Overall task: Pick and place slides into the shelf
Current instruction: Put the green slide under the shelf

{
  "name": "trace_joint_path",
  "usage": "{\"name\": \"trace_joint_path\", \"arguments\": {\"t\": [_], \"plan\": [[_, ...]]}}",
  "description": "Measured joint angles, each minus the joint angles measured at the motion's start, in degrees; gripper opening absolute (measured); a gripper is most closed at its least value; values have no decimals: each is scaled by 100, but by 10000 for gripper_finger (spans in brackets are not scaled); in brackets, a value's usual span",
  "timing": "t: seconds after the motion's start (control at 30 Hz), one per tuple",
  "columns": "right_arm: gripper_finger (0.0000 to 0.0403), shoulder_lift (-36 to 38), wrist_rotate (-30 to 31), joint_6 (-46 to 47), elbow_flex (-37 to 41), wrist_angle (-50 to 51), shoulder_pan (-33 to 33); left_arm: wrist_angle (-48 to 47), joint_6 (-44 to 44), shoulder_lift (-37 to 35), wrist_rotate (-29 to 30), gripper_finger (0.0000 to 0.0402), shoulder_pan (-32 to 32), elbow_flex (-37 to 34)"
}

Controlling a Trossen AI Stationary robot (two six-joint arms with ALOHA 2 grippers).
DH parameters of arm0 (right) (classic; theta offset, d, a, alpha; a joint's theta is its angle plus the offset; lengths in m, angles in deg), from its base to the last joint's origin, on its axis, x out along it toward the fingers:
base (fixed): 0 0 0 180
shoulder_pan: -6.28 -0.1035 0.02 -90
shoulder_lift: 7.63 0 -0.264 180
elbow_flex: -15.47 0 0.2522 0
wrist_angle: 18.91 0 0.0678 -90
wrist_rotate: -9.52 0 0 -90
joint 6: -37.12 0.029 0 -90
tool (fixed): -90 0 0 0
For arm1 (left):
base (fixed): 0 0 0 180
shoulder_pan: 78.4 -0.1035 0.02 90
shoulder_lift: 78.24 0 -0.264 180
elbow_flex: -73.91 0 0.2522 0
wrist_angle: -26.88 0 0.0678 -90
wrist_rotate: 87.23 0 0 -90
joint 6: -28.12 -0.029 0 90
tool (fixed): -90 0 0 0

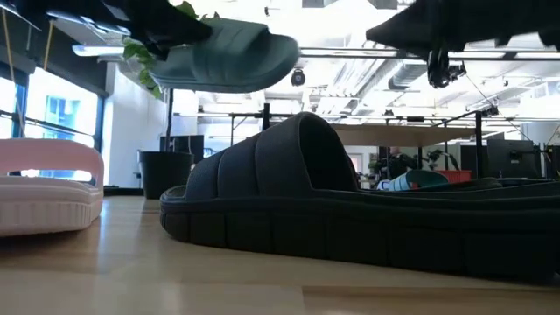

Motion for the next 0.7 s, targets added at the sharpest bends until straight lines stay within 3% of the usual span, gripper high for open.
{"name": "trace_joint_path", "arguments": {"t": [0.2, 0.47, 0.7], "plan": [[52, -15, -813, 49, 49, -6, 358, 831, -259, 830, 145, 0, 1, 133], [185, -15, -686, 504, 49, -9, 724, 860, -661, 1696, 343, 0, 1, 824], [227, -17, -924, 768, 49, 45, 861, 813, -859, 2067, 343, 0, -1, 1186]]}}
